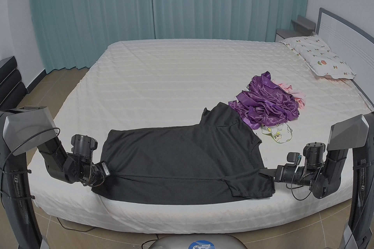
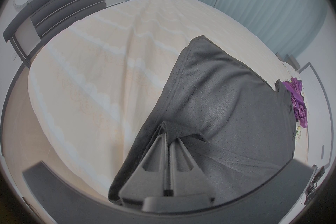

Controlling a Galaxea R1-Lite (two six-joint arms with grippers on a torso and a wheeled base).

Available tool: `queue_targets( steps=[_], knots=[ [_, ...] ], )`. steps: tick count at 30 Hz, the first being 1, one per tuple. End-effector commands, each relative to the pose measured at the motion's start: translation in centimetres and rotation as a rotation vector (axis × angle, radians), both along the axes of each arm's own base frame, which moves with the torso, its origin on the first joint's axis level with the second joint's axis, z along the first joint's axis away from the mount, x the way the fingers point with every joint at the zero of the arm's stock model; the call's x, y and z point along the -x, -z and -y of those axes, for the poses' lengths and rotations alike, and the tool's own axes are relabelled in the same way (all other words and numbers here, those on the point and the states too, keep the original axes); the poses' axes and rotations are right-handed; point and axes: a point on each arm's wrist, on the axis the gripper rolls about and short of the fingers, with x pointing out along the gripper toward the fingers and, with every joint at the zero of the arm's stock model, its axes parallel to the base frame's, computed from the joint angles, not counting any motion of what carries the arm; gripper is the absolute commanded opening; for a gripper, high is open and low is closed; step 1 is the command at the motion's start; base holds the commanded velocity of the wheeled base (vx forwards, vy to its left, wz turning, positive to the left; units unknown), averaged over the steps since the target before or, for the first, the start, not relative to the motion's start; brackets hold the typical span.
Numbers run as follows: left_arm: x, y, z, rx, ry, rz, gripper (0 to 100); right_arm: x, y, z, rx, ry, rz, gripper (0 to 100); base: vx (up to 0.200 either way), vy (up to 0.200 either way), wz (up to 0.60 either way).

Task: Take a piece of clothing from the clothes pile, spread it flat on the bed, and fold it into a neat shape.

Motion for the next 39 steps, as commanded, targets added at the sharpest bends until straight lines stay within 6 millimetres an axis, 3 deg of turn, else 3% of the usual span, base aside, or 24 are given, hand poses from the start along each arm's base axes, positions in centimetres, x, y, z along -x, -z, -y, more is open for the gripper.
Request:
queue_targets(
  steps=[1,9,14,16,23,30,33,39],
  knots=[
    [-0.1,0.3,0.1,0.0,0.001,-0.006,100,0.1,0.6,-0.2,0.001,-0.006,-0.017,100,0.0,0.0,0.0],
    [-0.2,-0.2,-0.1,0.033,-0.05,0.015,100,0.3,-0.4,0.5,-0.024,0.031,0.021,100,0.0,0.0,0.0],
    [0.2,-1.8,-0.9,0.038,-0.079,0.05,100,0.7,-1.2,0.9,-0.062,0.121,0.041,100,0.0,0.0,0.0],
    [0.7,-3.3,-1.6,0.046,-0.094,0.082,100,1.0,-1.9,1.1,-0.077,0.166,0.027,100,0.0,0.0,0.0],
    [1.5,-4.0,-3.0,0.093,-0.09,0.086,100,2.2,-2.2,1.7,-0.103,0.203,-0.032,100,0.0,0.0,0.0],
    [3.7,-3.2,-4.0,0.272,0.117,0.033,100,3.6,-2.6,0.9,-0.114,0.188,-0.079,100,0.0,0.0,0.0],
    [4.6,-2.4,-4.4,0.247,0.244,0.011,100,4.0,-2.3,0.7,-0.104,0.178,-0.095,100,0.0,0.0,0.0],
    [5.4,-1.0,-4.7,0.185,0.339,-0.031,100,4.2,-2.2,0.7,-0.102,0.178,-0.104,100,0.0,0.0,0.0]
  ],
)
